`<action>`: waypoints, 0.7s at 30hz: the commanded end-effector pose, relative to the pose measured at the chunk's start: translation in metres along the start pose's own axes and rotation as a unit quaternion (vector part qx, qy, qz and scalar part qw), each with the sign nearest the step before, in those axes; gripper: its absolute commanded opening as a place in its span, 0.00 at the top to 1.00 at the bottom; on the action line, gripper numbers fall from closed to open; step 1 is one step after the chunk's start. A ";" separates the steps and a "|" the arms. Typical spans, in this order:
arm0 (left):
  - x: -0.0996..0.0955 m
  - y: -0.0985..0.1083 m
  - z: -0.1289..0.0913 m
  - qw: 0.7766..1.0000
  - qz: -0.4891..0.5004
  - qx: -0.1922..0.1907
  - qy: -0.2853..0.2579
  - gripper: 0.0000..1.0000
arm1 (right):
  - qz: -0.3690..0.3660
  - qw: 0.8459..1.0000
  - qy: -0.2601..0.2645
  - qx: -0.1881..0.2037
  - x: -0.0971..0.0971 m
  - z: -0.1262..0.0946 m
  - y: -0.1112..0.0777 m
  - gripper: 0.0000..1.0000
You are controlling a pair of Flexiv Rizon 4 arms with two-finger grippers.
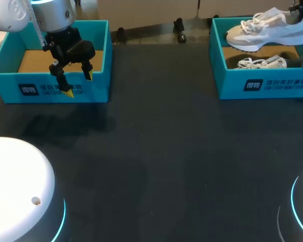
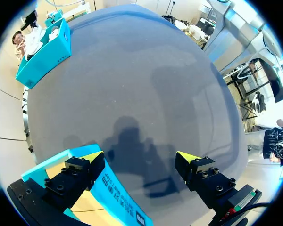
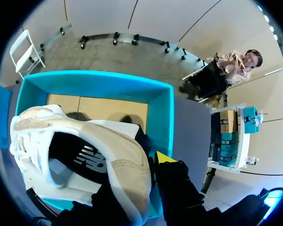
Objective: Take the shoe out of the shoebox, open the shoe tongue, remove and reinsert the insole, then place the shoe into the shoebox
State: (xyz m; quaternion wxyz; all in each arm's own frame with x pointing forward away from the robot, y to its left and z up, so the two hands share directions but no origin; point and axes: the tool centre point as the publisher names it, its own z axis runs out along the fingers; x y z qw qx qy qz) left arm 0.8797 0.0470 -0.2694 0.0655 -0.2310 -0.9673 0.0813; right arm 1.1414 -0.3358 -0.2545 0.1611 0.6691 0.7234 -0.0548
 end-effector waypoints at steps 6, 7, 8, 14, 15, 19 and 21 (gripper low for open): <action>0.000 0.000 0.000 1.000 0.000 -0.001 0.000 0.00 | 0.004 1.000 -0.001 -0.011 -0.004 0.014 0.010 1.00; 0.000 0.000 0.000 1.000 0.000 -0.001 0.000 0.00 | 0.004 1.000 -0.001 -0.011 -0.004 0.015 0.010 1.00; 0.000 0.000 0.000 1.000 0.000 -0.001 0.000 0.00 | 0.005 1.000 0.000 -0.012 -0.005 0.016 0.010 1.00; 0.000 0.000 0.000 1.000 0.000 -0.001 0.000 0.00 | 0.005 1.000 0.002 -0.011 0.000 0.021 0.007 1.00; 0.000 0.000 0.000 1.000 0.000 -0.001 0.000 0.00 | 0.005 1.000 0.002 -0.011 0.000 0.022 0.007 1.00; 0.000 0.000 0.000 1.000 0.000 -0.001 0.000 0.00 | 0.008 1.000 -0.002 -0.006 0.001 0.024 0.005 1.00; 0.000 0.000 0.000 1.000 0.000 -0.001 0.000 0.00 | 0.012 1.000 -0.001 -0.006 0.001 0.025 0.003 1.00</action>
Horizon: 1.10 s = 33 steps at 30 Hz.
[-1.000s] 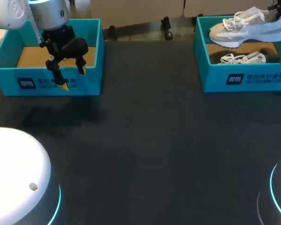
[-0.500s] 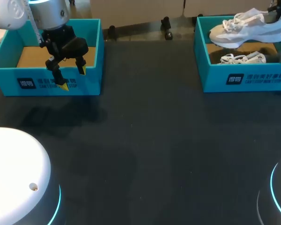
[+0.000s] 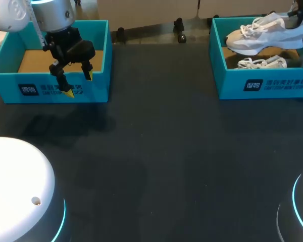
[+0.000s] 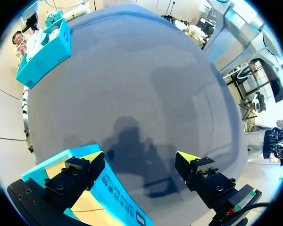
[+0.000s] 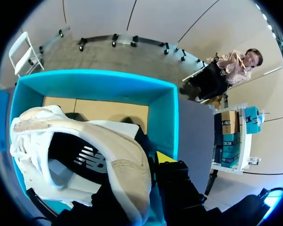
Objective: Take the shoe out of the shoebox, open the shoe tongue, remove and reinsert the insole, then place the shoe into the shoebox
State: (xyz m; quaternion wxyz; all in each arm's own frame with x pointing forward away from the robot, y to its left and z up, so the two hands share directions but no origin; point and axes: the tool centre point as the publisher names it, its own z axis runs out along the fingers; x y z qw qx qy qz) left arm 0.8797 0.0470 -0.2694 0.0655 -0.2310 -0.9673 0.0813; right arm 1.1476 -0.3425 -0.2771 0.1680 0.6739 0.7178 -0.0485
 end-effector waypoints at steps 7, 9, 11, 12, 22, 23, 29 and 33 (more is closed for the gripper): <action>0.000 0.000 0.000 1.000 0.000 -0.001 0.000 0.00 | 0.022 1.000 0.005 0.004 0.000 0.006 -0.007 1.00; 0.000 0.000 0.000 1.000 0.000 -0.001 0.000 0.00 | 0.025 1.000 0.005 0.004 0.003 0.006 -0.007 1.00; 0.000 0.000 0.000 1.000 0.000 -0.001 0.000 0.00 | 0.025 1.000 0.002 0.006 0.005 0.007 -0.006 1.00; 0.000 0.000 0.000 1.000 0.000 -0.001 0.000 0.00 | 0.024 1.000 0.005 0.003 0.006 0.007 -0.005 1.00; 0.000 0.000 0.000 1.000 0.000 -0.001 0.000 0.00 | 0.025 1.000 0.005 0.004 0.015 0.007 -0.006 1.00; 0.000 0.000 0.000 1.000 0.000 -0.001 0.000 0.00 | 0.025 1.000 0.005 0.005 0.016 0.008 -0.007 1.00; 0.000 0.000 0.000 1.000 0.000 -0.001 0.000 0.00 | 0.021 1.000 0.011 0.016 0.019 0.012 -0.011 1.00; 0.000 0.000 0.000 1.000 0.000 -0.001 0.000 0.00 | 0.018 0.999 0.014 0.022 0.021 0.018 -0.012 1.00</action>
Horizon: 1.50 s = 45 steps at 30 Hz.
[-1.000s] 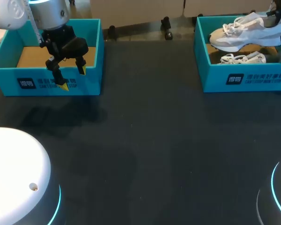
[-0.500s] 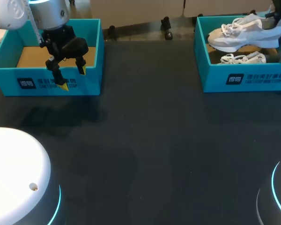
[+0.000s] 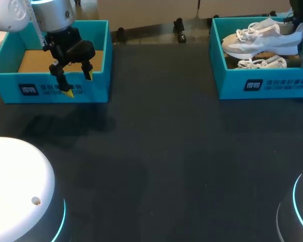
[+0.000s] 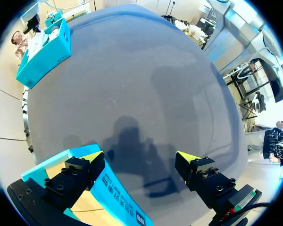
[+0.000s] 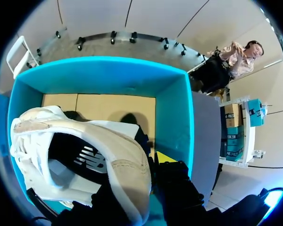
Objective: Take the shoe out of the shoebox, open the shoe tongue, remove and reinsert the insole, then place the shoe into the shoebox
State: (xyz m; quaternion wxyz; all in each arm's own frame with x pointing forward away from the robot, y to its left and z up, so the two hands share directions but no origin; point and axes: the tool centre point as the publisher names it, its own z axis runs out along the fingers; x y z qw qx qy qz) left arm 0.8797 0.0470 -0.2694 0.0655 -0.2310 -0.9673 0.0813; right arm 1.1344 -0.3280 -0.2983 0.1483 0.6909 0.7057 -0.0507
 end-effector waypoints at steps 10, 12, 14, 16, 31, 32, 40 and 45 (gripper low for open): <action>0.000 0.000 0.000 1.000 0.000 -0.001 0.000 0.00 | 0.000 1.000 0.005 0.004 0.000 0.010 0.009 1.00; 0.000 0.000 0.000 1.000 0.000 -0.001 0.000 0.00 | -0.001 1.000 0.004 0.002 -0.001 0.012 0.012 1.00; 0.000 0.000 0.000 1.000 0.000 -0.001 0.000 0.00 | -0.001 1.000 0.003 0.001 -0.001 0.013 0.014 1.00; 0.000 0.000 0.000 1.000 0.000 -0.001 0.000 0.00 | -0.001 1.000 0.002 0.000 -0.002 0.014 0.016 1.00; 0.000 0.000 0.000 1.000 0.000 -0.001 0.000 0.00 | 0.003 1.000 -0.006 0.005 -0.004 0.026 0.024 1.00; 0.000 0.000 0.000 1.000 0.000 -0.001 0.000 0.00 | 0.003 1.000 -0.006 0.005 -0.004 0.028 0.023 1.00; 0.000 0.000 0.000 1.000 0.000 -0.001 0.000 0.00 | 0.004 1.000 -0.008 0.008 -0.006 0.037 0.018 1.00; 0.000 0.000 0.000 1.000 0.000 -0.001 0.000 0.00 | 0.000 1.000 -0.012 0.007 -0.005 0.043 0.020 1.00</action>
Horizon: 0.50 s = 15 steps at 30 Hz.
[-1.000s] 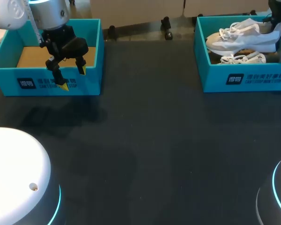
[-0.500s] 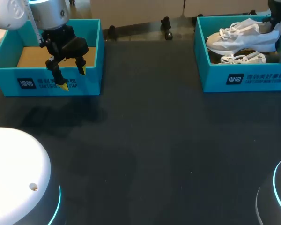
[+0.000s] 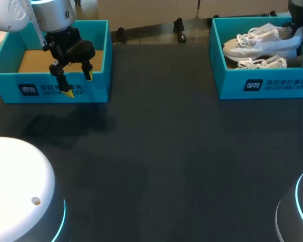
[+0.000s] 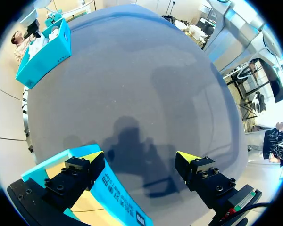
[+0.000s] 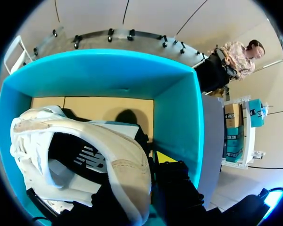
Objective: Take the shoe out of the shoebox, open the shoe tongue, remove and reinsert the insole, then place the shoe into the shoebox
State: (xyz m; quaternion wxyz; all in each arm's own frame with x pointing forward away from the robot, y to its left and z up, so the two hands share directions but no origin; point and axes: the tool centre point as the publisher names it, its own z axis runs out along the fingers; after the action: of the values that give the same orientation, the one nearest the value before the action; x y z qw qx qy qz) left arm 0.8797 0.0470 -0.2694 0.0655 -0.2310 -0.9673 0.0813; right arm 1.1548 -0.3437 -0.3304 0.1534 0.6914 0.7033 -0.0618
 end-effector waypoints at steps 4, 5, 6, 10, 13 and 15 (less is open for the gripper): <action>0.000 0.000 0.000 1.000 0.000 -0.001 0.000 0.00 | -0.002 1.000 0.001 0.005 0.001 0.010 0.006 1.00; 0.000 0.000 0.000 1.000 0.000 -0.001 0.000 0.00 | -0.002 1.000 0.001 0.006 0.001 0.011 0.006 1.00; 0.000 0.000 0.000 1.000 0.000 -0.001 0.000 0.00 | -0.002 1.000 0.002 0.006 0.001 0.012 0.006 1.00; 0.000 0.000 0.000 1.000 0.000 -0.001 0.000 0.00 | -0.002 1.000 0.001 0.011 0.002 0.014 0.007 1.00; 0.000 0.000 0.000 1.000 0.000 -0.001 0.000 0.00 | -0.003 1.000 0.002 0.013 0.002 0.017 0.008 1.00; 0.000 0.000 0.000 1.000 0.000 -0.001 0.000 0.00 | -0.003 1.000 0.004 0.013 0.003 0.018 0.008 1.00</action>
State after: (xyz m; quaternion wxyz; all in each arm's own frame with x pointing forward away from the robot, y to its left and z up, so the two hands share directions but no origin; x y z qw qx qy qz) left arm 0.8797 0.0470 -0.2694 0.0655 -0.2310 -0.9673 0.0813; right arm 1.1561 -0.3448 -0.3451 0.1474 0.6907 0.7049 -0.0656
